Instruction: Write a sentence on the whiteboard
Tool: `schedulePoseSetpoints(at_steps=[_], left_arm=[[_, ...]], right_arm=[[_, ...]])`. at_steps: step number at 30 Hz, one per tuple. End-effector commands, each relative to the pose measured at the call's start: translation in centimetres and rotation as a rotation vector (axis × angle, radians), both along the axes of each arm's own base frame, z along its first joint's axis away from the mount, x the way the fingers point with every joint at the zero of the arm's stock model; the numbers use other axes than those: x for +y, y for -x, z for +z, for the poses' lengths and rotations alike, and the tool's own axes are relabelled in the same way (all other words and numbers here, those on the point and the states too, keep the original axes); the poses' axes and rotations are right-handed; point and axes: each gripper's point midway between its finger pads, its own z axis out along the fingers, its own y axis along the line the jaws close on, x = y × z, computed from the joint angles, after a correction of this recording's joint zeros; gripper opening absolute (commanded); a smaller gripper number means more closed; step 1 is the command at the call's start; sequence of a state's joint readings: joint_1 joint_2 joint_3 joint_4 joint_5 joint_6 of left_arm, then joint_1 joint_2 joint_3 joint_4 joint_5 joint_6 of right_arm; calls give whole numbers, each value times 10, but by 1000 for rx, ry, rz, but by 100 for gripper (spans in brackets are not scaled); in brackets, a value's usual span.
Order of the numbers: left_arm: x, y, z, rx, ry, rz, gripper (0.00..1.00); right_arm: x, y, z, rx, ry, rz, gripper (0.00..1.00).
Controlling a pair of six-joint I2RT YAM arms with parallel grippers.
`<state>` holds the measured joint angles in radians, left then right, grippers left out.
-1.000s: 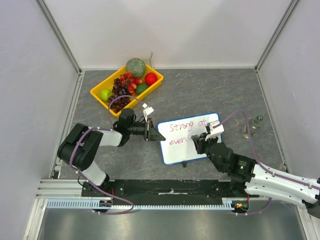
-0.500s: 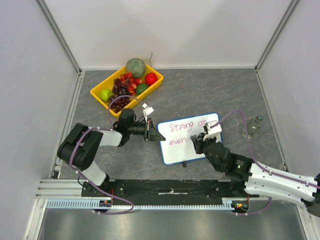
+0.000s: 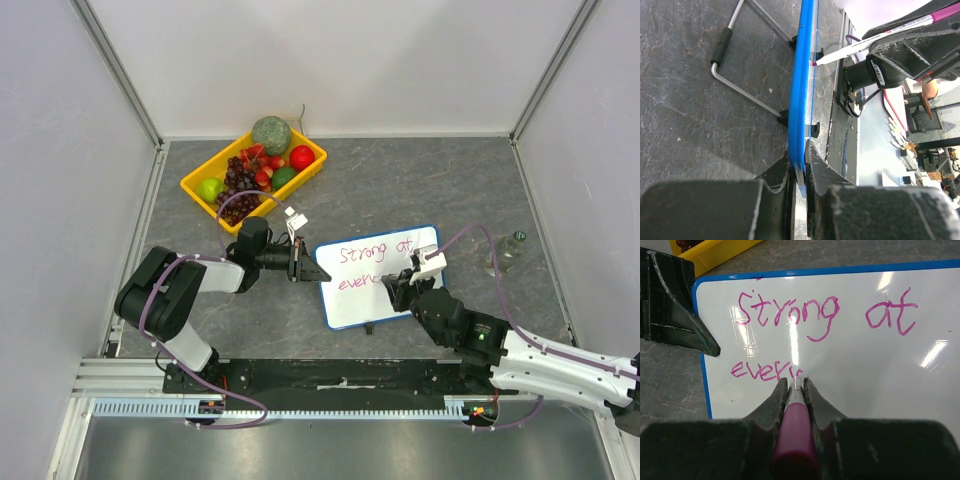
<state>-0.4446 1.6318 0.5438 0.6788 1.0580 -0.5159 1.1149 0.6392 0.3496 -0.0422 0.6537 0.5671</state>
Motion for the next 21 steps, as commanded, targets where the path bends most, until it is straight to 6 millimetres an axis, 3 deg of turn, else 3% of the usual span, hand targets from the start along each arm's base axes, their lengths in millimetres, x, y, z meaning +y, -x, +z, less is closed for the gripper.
schedulePoseSetpoints(at_steps=[1,21], left_arm=[[4,-2,-14,-35,-37,15,2],[4,-2,-14,-37,-37,15,2]], right_arm=[[-9,4,-21,45,45,-10,0],[-1,18,-37,97,50,75,0]])
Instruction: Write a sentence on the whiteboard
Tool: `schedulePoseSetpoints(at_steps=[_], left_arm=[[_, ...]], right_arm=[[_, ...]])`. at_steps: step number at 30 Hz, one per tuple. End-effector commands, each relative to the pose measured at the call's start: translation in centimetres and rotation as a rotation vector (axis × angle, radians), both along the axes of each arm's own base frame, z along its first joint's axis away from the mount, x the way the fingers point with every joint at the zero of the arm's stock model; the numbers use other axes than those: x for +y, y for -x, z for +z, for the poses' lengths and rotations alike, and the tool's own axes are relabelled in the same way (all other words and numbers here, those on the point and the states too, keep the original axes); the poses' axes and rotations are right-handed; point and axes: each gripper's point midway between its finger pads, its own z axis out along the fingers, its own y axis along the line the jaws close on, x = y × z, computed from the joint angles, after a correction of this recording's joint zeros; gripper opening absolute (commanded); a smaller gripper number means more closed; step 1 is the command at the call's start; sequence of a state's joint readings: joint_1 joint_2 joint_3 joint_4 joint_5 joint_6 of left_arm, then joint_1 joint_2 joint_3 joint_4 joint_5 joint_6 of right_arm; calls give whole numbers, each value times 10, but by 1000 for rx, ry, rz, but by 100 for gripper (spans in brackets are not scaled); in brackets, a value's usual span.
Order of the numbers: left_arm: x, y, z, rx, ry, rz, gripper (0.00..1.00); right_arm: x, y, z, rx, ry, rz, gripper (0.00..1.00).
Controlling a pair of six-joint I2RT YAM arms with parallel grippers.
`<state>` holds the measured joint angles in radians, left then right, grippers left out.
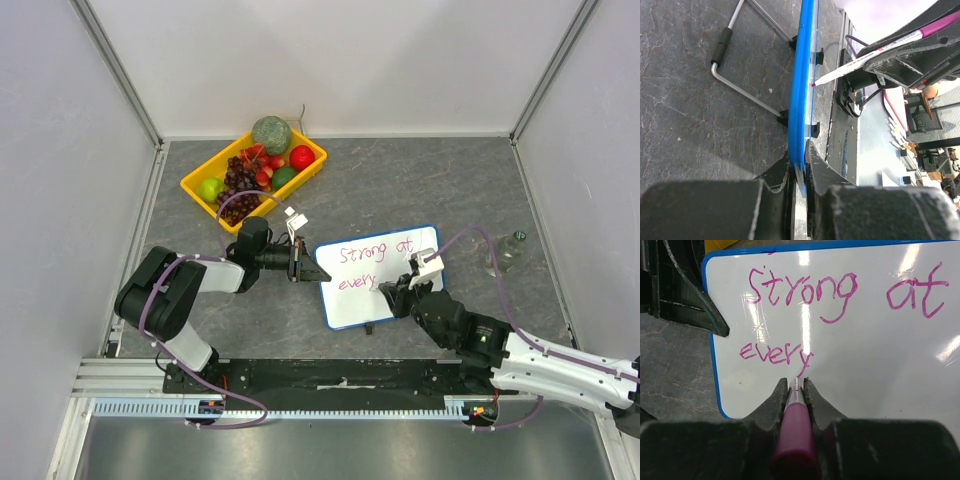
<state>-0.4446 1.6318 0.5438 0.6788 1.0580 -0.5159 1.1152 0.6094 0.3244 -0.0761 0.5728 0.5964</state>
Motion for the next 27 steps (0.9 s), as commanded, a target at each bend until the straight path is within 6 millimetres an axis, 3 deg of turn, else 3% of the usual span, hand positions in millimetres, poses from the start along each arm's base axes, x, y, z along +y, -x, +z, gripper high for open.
schedulePoseSetpoints(at_steps=[1,4,11,15,18,27], left_arm=[[3,-2,-14,-37,-36,14,2],[3,-1,-14,-35,-38,14,2],[4,-2,-14,-38,-37,15,2],[4,-2,-13,-40,-36,17,2],[4,-2,-13,-37,-37,17,2],[4,-2,-12,-43,-36,20,2]], right_arm=[[-6,6,-23,44,60,17,0],[0,7,-7,21,19,44,0],[13,10,71,-120,-163,123,0],[20,7,95,-156,-168,134,0],[30,4,102,-172,-172,154,0],[61,-10,97,-139,-208,299,0]])
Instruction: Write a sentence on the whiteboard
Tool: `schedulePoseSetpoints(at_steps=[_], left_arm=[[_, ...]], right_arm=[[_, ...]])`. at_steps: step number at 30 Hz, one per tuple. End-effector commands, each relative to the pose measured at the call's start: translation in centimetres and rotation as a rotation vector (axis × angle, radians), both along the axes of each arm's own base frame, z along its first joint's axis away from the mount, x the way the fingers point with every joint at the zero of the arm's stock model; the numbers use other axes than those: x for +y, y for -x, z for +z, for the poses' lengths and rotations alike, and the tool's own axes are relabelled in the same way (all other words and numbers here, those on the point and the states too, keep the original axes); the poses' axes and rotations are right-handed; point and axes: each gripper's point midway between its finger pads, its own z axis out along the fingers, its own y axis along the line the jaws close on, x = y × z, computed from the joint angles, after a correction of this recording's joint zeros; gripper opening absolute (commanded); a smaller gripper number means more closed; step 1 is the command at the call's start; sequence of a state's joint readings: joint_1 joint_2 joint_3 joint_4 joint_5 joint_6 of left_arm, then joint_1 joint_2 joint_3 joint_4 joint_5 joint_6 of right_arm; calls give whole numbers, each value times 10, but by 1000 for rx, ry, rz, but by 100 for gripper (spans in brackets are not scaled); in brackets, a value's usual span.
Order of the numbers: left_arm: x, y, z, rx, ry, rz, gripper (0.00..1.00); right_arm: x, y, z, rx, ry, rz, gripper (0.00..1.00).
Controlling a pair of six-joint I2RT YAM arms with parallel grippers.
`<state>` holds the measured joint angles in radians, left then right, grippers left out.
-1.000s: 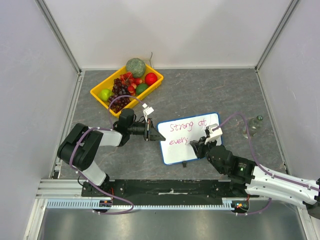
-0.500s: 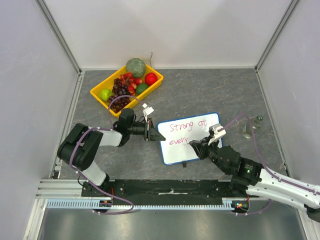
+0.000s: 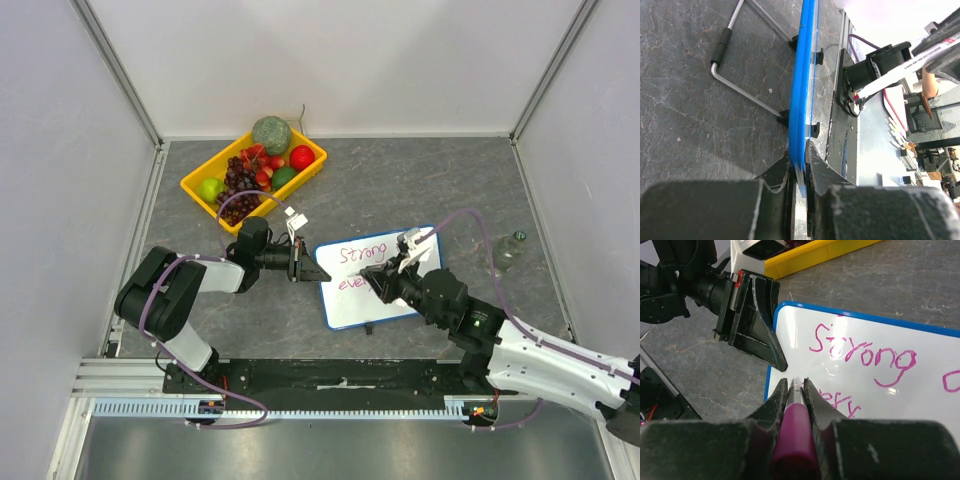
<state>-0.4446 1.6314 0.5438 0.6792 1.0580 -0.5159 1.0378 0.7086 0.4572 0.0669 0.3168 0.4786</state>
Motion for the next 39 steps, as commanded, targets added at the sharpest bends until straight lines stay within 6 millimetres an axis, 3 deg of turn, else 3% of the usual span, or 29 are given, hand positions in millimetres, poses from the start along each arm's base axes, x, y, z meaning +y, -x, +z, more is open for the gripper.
schedulePoseSetpoints(at_steps=[1,9,17,21,39], left_arm=[[4,-2,-12,-43,-35,18,2],[4,-2,-12,-41,-36,18,2],[4,-3,-12,-42,-37,18,2],[4,-3,-13,-40,-38,19,2],[3,-3,-16,-32,-43,19,2]], right_arm=[[15,-10,33,-35,-129,109,0],[-9,-41,20,40,-195,117,0],[-63,-59,1,84,-156,10,0],[-83,-61,-4,92,-133,-33,0],[-108,-46,-24,105,16,-107,0]])
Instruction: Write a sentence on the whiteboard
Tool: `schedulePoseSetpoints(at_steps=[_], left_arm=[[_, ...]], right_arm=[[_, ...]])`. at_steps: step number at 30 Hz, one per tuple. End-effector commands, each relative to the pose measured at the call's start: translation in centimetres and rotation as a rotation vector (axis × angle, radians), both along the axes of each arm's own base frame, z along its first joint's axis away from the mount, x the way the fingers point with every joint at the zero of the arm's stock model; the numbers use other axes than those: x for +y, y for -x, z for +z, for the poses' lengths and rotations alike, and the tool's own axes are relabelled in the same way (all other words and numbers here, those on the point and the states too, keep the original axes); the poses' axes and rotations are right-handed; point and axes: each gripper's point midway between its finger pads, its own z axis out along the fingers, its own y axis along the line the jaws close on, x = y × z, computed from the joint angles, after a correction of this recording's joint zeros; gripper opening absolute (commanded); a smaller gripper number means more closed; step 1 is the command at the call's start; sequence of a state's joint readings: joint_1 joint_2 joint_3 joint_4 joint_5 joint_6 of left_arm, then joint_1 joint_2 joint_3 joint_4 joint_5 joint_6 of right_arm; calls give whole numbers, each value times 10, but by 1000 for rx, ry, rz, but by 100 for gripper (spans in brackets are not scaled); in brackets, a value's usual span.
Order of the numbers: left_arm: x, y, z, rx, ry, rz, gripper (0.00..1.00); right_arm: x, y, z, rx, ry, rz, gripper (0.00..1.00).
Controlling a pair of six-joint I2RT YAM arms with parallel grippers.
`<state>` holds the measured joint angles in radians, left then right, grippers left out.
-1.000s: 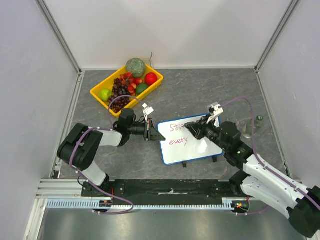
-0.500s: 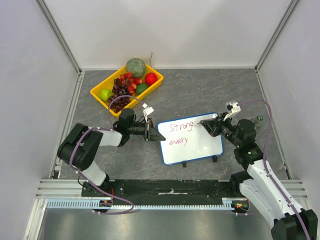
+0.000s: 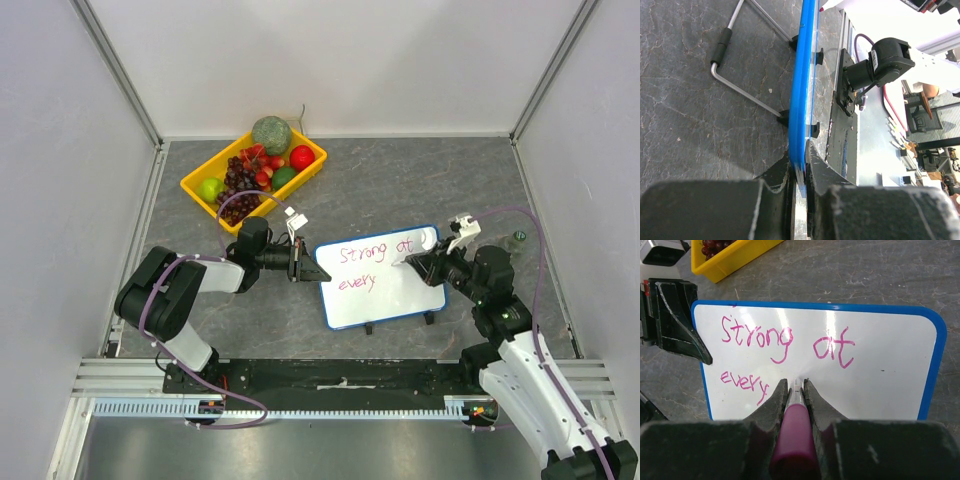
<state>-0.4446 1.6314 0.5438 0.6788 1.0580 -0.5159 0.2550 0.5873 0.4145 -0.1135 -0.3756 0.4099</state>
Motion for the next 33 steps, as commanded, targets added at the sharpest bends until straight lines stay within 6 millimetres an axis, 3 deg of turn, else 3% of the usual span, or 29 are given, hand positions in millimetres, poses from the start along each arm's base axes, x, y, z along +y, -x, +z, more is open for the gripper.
schedulePoseSetpoints(at_steps=[1,16,21,26,33], left_arm=[[4,-3,-15,-33,-42,19,2],[4,-3,-17,-26,-45,19,2],[4,-3,-16,-27,-43,18,2],[3,-4,-16,-31,-42,17,2],[3,-3,-16,-29,-43,17,2]], right_arm=[[-5,1,1,-19,38,-15,0],[21,13,3,-49,103,2,0],[16,15,0,-58,103,-33,0],[15,14,16,-97,66,-53,0],[21,13,10,-76,71,-24,0]])
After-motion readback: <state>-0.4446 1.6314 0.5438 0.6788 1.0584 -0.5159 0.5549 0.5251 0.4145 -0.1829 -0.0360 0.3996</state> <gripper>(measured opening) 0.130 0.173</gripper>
